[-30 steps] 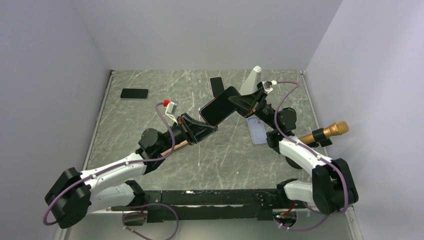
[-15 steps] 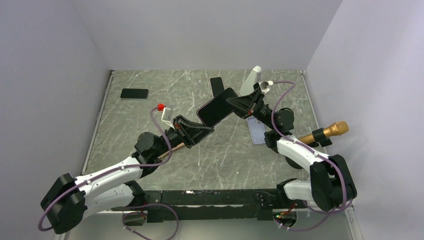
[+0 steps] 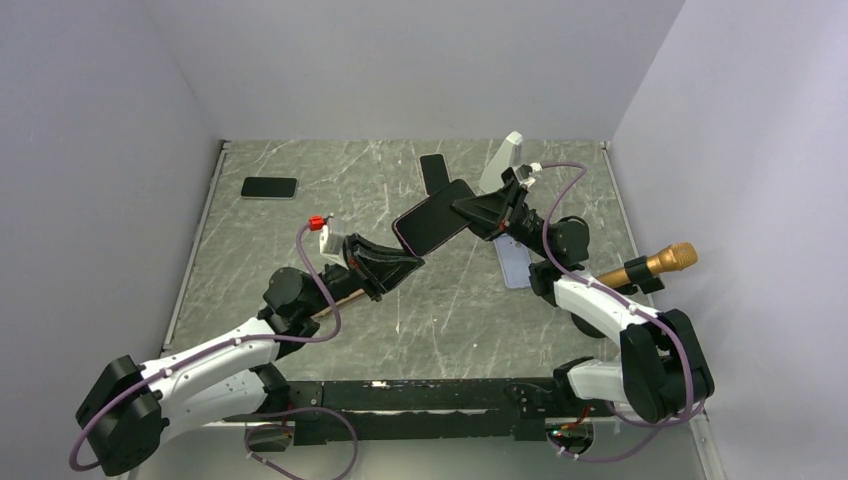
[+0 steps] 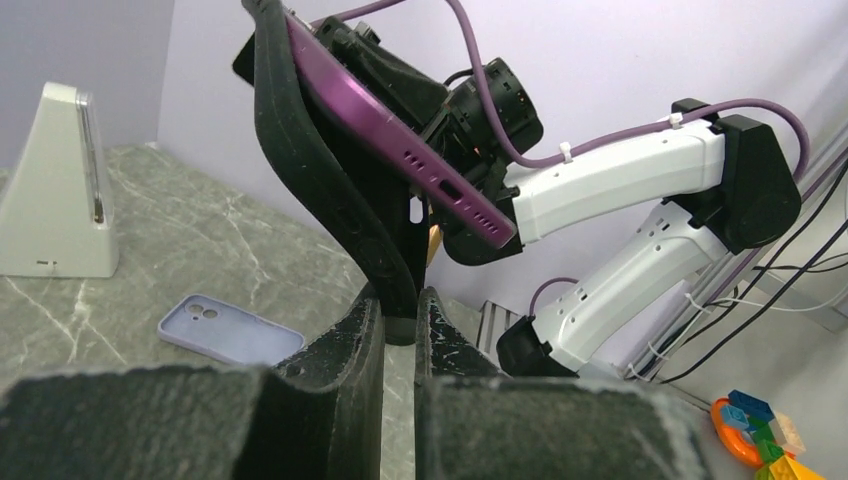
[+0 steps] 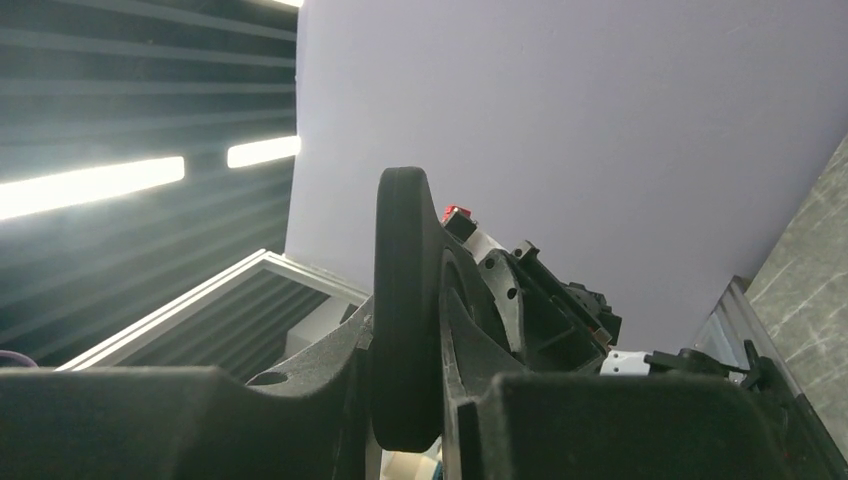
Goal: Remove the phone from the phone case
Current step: Remove the phone case from the phone.
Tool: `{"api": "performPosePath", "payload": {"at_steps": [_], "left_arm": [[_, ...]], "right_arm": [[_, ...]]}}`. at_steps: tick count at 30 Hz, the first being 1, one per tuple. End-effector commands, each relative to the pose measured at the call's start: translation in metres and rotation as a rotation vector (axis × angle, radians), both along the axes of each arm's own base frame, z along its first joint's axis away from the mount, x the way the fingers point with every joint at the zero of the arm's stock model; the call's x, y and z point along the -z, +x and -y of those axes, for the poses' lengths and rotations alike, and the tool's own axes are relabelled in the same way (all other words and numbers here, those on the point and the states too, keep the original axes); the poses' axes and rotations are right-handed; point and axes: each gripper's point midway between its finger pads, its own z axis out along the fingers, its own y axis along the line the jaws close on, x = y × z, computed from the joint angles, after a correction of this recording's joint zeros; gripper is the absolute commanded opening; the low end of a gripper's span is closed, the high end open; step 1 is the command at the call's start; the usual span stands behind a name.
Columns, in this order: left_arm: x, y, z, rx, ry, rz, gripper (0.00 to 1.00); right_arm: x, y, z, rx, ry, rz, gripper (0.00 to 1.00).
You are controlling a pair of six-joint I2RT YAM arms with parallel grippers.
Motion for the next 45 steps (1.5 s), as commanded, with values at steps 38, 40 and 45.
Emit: {"api": "performPosePath", "payload": {"at_steps": [38,40,45], "left_arm": [[-0.085,-0.03,-0.008,0.27,-0.219,-0.378,0.79],[-0.081,-0.024,-0.004,0.258,-0.208,-0.393,0.79],[-0.064,-0.012,-0.001,0.206,-0.191,-0.448,0.79]], "right_arm": [[-0.031,0.013,0.016,0.155,-0.071,0.145,0.0],[-0.033,0.012,0.017,0.154,-0.07,0.149,0.0],[-0.033,0.01,0.017,0.151,-0.07,0.152,0.0]]}}
